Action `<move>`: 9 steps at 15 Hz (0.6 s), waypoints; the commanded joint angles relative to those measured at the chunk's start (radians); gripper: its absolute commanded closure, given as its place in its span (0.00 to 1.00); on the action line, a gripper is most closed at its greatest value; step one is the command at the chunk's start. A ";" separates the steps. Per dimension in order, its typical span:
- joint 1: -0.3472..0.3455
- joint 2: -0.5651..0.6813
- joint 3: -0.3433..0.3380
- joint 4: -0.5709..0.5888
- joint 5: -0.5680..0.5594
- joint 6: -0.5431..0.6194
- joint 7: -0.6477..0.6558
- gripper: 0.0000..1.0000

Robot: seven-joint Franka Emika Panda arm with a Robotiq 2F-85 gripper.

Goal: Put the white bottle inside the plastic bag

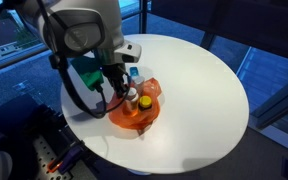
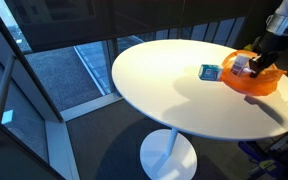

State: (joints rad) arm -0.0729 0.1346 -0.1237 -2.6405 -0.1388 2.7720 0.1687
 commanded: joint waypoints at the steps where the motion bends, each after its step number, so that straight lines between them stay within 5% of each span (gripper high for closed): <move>1: 0.006 -0.087 0.015 -0.054 0.033 0.006 -0.027 1.00; 9: 0.023 -0.237 0.061 -0.166 0.128 0.013 -0.137 1.00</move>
State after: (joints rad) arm -0.0541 -0.0125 -0.0711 -2.7406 -0.0797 2.7720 0.1218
